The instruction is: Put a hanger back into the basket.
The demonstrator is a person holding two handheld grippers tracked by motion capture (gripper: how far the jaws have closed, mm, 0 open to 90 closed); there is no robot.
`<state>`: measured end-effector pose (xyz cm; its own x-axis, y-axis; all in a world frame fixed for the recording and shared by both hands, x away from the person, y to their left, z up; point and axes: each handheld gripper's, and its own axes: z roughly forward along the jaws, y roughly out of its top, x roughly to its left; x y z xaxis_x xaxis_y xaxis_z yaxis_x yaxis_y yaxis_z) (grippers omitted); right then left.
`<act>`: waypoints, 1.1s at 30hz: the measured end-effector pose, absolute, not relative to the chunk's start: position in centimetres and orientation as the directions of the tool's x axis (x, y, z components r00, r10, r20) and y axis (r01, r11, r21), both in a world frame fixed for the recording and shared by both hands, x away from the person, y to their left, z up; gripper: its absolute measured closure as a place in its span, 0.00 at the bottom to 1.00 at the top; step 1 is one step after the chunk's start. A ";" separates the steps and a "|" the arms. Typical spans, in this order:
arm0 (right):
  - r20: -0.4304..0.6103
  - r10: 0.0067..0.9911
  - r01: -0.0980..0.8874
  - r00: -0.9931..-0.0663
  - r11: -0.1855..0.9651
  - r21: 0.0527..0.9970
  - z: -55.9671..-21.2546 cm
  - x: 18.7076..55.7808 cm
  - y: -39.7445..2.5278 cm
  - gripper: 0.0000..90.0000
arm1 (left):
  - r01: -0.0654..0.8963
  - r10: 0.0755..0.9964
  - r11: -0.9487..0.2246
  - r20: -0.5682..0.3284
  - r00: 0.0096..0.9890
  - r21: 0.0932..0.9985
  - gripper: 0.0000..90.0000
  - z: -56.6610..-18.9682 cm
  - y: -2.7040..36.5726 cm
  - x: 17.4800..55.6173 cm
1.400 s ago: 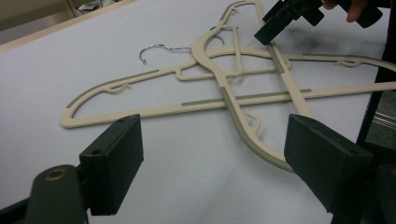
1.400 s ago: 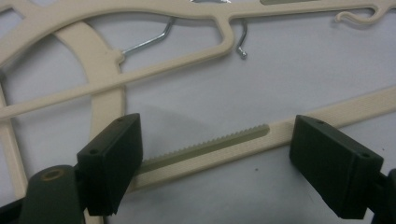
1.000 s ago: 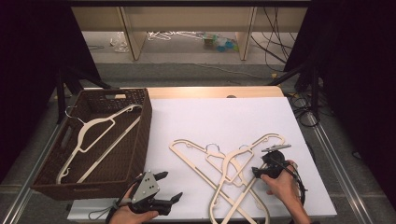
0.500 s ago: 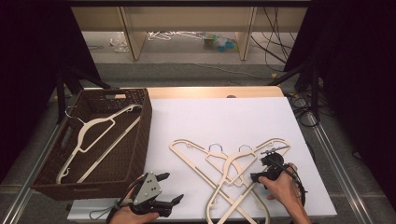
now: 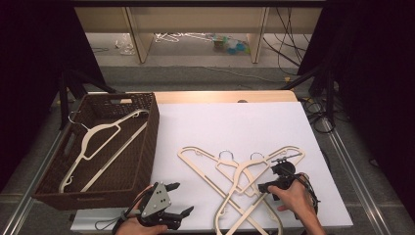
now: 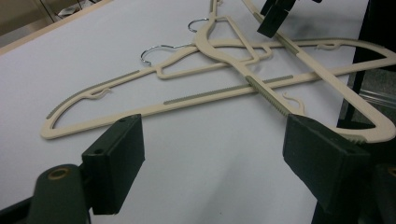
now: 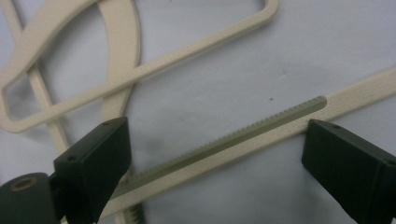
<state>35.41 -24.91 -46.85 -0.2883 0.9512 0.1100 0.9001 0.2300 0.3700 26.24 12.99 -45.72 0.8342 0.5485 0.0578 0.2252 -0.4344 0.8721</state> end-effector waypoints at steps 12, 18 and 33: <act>0.048 0.952 0.862 -0.303 0.252 0.439 -46.9 34.9 -25.6 0.35 | 0.218 0.549 -0.439 0.068 0.833 0.871 0.23 -45.6 13.0 26.2; 0.047 0.956 0.860 -0.288 0.237 0.453 -46.8 34.9 -26.0 0.45 | 0.224 0.547 -0.435 0.058 0.835 0.872 0.23 -45.7 12.9 26.2; 0.122 0.971 0.845 -0.206 0.113 0.523 -47.0 36.9 -28.0 0.68 | 0.216 0.539 -0.447 0.069 0.840 0.868 0.24 -45.8 12.7 26.3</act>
<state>36.88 -28.00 -46.98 -0.2057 0.9710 0.1220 0.8447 0.1132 0.5232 26.29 12.67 -45.79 0.8397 0.5386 0.0686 0.2160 -0.4472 0.8679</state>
